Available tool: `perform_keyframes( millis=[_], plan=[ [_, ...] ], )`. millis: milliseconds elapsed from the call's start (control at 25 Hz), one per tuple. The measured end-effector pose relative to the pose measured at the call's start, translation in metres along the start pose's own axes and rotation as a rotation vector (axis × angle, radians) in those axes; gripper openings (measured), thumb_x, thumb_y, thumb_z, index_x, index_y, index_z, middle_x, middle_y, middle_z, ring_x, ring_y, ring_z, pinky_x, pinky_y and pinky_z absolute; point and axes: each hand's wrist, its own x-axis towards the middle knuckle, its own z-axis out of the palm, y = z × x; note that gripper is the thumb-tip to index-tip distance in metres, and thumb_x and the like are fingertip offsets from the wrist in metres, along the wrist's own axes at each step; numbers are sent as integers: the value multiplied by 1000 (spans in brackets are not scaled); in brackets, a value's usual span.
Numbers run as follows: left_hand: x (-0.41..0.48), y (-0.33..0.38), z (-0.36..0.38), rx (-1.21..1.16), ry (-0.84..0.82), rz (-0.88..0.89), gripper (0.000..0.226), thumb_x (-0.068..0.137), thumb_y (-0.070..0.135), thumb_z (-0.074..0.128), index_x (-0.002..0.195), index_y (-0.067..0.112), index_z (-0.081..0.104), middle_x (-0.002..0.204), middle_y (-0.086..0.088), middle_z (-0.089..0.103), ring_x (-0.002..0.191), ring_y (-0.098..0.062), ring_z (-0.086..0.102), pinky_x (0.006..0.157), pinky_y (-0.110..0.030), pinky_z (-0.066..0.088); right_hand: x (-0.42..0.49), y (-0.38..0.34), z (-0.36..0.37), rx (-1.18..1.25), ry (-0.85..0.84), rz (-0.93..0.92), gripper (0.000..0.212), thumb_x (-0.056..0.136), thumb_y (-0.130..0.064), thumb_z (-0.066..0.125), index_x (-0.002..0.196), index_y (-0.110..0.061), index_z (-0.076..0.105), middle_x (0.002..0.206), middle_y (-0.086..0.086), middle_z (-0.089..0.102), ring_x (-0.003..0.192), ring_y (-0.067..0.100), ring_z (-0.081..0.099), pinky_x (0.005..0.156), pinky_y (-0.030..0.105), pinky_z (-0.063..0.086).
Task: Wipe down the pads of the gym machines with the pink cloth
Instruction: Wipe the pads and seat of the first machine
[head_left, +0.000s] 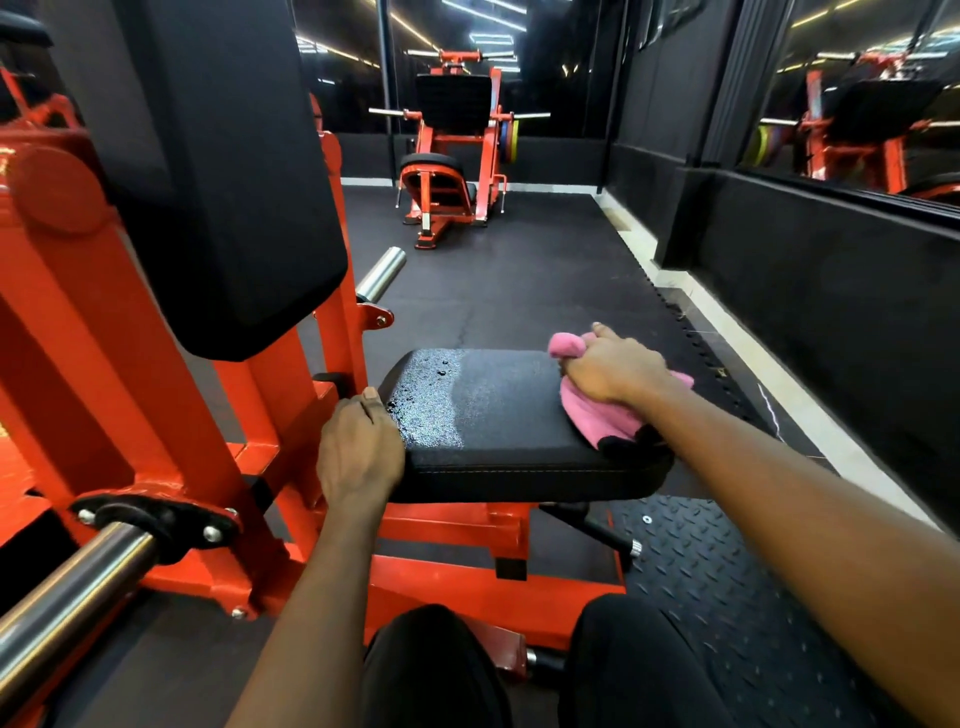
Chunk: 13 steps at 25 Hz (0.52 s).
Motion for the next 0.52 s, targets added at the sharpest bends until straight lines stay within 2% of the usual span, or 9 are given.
perform_keyframes(
  millis=[120,240,400,520],
  plan=[
    [2,-2,3,-20,8,14,45,107,32,30,97,2,63,112,-26,63,106,-44,56,87,-46,40,-43,6,2,-11,125,-24,42,96,-44,32,121,-27,61,140,4,49,122,35,54,89,45,42],
    [4,-5,4,-51,12,24,42,107,28,32,98,0,62,111,-26,62,106,-44,55,90,-47,38,-78,-31,12,-62,219,-124,36,93,-43,38,107,-26,66,127,6,56,112,34,58,86,42,46],
    [6,-9,6,-57,23,41,42,107,28,31,100,2,63,112,-24,62,107,-42,54,93,-48,38,-72,-92,32,-67,223,-342,42,91,-44,34,109,-26,68,121,9,58,113,35,56,93,46,47],
    [6,-7,6,-43,31,29,44,107,30,30,101,2,63,111,-25,62,107,-42,54,95,-49,39,-17,-102,31,-47,71,-401,46,97,-44,27,120,-34,65,136,11,56,122,38,54,103,52,42]
  ],
)
